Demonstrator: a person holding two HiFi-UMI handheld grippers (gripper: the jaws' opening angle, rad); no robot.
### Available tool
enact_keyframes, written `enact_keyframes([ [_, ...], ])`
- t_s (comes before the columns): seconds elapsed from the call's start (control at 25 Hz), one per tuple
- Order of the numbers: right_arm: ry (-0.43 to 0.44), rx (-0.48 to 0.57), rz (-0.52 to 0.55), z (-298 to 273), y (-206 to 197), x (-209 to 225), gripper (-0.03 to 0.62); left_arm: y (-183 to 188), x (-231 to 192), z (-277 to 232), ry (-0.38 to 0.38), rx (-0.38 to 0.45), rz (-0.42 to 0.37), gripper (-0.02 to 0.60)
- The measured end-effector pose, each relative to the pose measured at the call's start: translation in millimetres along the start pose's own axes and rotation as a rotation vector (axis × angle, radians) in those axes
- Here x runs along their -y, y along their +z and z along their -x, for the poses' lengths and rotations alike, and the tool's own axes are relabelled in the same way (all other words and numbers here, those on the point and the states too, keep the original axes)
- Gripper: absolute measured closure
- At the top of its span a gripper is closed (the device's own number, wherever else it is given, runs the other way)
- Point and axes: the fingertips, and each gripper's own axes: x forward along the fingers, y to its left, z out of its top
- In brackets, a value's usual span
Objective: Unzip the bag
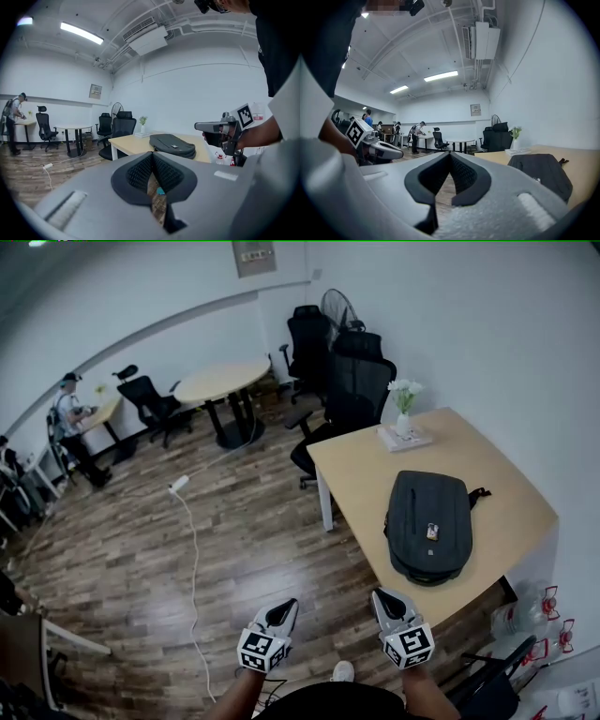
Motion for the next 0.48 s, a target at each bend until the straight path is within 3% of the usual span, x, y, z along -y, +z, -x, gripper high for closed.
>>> enact_keyframes([
  [0.48, -0.012, -0.023, -0.018, -22, -15, 53, 0.591, -2, -18, -55, 0.006, -0.022, 0.016, 0.561],
])
